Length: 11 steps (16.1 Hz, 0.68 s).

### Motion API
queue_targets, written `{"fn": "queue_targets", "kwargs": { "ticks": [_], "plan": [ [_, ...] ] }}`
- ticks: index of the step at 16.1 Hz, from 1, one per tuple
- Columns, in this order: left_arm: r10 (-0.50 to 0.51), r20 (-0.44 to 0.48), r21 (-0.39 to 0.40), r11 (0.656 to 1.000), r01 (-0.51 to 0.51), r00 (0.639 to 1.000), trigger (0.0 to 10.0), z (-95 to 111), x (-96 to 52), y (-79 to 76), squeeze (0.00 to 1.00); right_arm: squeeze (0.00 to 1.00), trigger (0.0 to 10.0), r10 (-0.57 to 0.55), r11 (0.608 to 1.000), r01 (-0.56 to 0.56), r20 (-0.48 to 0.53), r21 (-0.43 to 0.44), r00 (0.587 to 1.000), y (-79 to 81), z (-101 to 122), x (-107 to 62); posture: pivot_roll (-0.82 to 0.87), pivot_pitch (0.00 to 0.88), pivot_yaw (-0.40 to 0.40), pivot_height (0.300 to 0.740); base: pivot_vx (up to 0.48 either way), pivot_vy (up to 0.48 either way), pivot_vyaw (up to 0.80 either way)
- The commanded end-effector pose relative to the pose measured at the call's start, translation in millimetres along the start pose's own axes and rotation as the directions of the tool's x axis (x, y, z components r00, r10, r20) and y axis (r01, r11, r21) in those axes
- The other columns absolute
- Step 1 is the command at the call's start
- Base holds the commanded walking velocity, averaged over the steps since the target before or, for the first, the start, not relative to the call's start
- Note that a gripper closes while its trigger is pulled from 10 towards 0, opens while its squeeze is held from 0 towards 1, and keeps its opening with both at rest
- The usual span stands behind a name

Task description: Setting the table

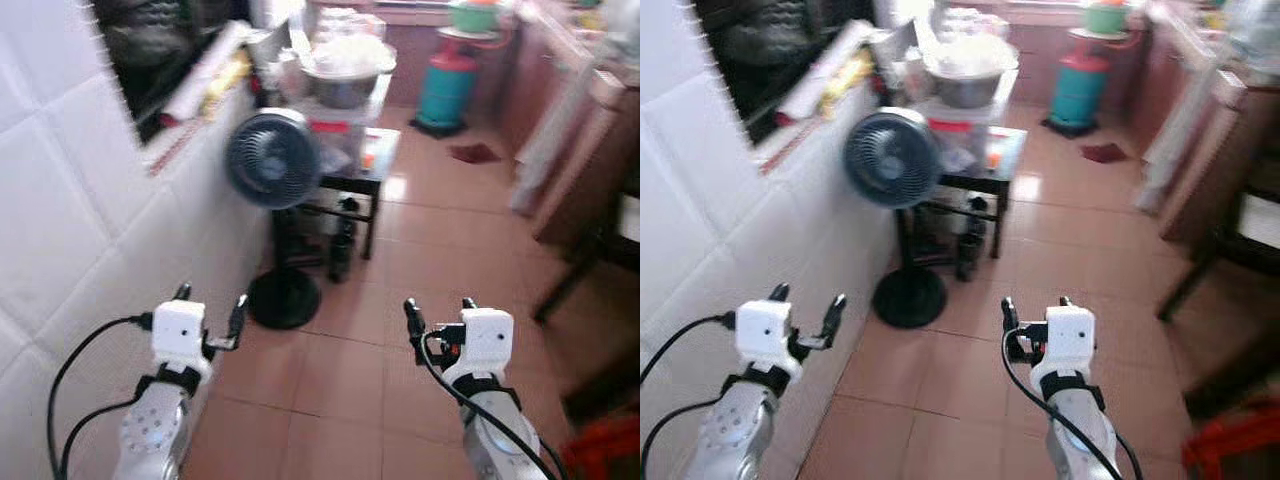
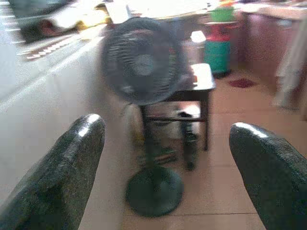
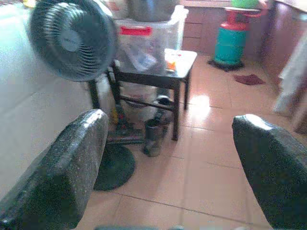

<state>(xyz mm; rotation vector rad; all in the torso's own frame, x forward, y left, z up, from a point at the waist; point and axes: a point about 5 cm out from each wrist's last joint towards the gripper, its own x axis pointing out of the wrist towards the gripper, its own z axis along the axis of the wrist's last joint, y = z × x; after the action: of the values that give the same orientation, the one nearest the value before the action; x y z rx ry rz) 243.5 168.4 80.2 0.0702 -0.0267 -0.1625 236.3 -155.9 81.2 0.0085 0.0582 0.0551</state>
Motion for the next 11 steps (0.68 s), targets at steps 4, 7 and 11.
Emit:
{"fn": "queue_targets", "kwargs": {
  "ticks": [4,7,11],
  "plan": [
    [-0.051,-0.016,-0.040,0.998,0.051,0.999,10.0,-1,9.6,-2.7,0.00,0.00,10.0,-0.041,0.999,0.041,-0.016,-0.011,0.999,-8.6,-2,4.9,0.04,0.000,0.032,0.740,0.000,0.000,-0.80],
    [-0.076,-0.003,-0.047,0.996,0.075,0.997,10.0,2,15.5,-3.1,0.00,0.00,10.0,-0.071,0.997,0.071,-0.008,-0.015,0.997,-11.1,-2,4.5,0.03,0.000,0.052,0.740,0.000,0.000,-0.80],
    [-0.105,-0.006,-0.080,0.991,0.104,0.994,10.0,1,16.2,-4.7,0.00,0.00,10.0,-0.058,0.998,0.058,-0.015,-0.013,0.998,-5.2,-5,1.1,0.03,0.000,0.056,0.740,0.069,0.000,-0.80]
  ]
}}
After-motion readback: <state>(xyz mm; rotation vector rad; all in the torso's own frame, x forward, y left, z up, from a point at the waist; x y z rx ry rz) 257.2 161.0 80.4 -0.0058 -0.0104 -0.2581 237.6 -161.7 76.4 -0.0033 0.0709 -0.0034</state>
